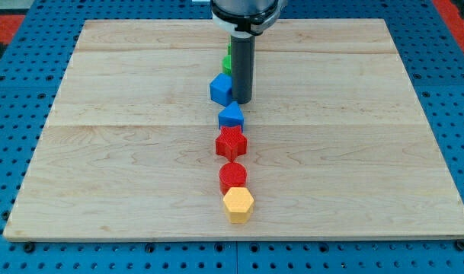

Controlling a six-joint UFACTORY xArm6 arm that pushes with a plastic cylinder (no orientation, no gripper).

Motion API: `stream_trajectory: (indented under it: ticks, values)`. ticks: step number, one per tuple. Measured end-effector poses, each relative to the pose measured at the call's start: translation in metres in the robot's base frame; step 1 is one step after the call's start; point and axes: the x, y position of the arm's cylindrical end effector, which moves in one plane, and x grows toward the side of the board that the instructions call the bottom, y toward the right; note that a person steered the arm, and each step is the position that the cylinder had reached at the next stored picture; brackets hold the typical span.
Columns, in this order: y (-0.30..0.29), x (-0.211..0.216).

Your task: Put the green star diagonal to the green circle

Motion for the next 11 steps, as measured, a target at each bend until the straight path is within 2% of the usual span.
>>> stream_trajectory:
  ticks: [2, 3, 4, 5, 6, 8, 9, 10, 11]
  values:
    - [0.034, -0.003]
    - [0.035, -0.044]
    - [0.064, -0.045]
    - [0.063, -0.069]
    - [0.024, -0.105]
    - [-0.065, -0.109]
    - [-0.023, -0.110]
    - [-0.001, -0.136]
    - [-0.068, -0.145]
